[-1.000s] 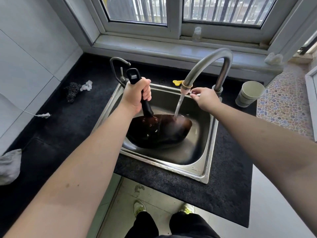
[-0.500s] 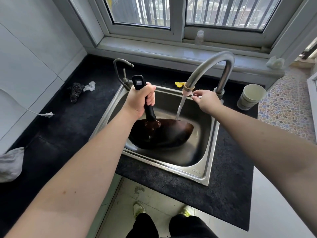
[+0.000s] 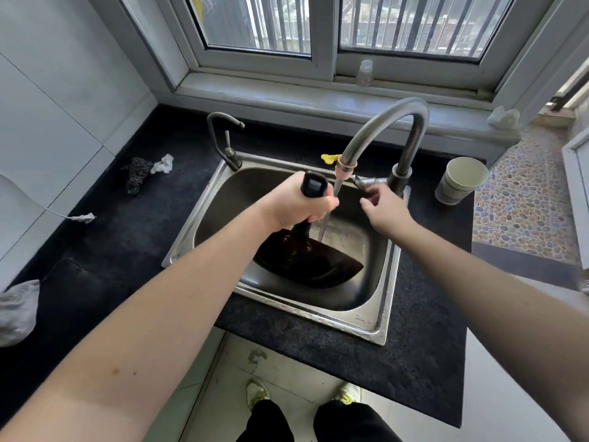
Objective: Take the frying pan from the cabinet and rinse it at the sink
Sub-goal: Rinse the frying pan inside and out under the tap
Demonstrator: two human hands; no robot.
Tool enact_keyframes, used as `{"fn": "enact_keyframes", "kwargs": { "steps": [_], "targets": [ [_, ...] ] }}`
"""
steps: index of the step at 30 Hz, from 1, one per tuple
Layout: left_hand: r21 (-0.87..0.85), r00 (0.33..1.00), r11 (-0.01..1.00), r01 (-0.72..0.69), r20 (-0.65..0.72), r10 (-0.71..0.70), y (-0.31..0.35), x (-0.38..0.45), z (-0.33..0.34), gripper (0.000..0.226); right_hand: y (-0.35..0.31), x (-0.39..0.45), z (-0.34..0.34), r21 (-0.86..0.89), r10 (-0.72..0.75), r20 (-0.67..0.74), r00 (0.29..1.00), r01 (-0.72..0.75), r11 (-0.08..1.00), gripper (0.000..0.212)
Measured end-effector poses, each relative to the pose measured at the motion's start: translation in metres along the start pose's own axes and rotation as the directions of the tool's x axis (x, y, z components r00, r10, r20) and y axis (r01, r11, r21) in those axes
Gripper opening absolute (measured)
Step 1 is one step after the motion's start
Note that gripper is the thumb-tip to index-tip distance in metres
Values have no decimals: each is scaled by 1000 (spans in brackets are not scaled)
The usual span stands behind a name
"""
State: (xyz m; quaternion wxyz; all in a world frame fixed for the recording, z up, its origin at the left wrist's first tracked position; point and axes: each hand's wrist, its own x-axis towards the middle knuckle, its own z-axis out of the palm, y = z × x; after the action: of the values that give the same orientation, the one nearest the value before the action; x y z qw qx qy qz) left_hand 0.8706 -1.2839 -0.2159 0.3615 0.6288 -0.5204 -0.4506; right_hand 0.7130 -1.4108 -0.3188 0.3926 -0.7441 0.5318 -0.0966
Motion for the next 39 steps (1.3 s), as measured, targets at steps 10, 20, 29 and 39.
{"fn": "enact_keyframes", "kwargs": {
  "steps": [10,20,29,39],
  "targets": [
    [385,935,885,-262,327,135,-15,-46,36,21,8,-123,58,492,226,555,801,-535,687,30],
    [459,907,801,-384,351,233,-55,-92,55,14,-7,-157,89,538,139,702,698,-649,538,14],
    [590,846,608,-531,414,337,-100,-129,55,8,-35,-175,124,604,140,706,694,-694,391,9],
    [698,876,553,-454,239,419,-119,-168,27,27,-49,-173,154,556,216,754,620,-778,294,12]
  ]
}}
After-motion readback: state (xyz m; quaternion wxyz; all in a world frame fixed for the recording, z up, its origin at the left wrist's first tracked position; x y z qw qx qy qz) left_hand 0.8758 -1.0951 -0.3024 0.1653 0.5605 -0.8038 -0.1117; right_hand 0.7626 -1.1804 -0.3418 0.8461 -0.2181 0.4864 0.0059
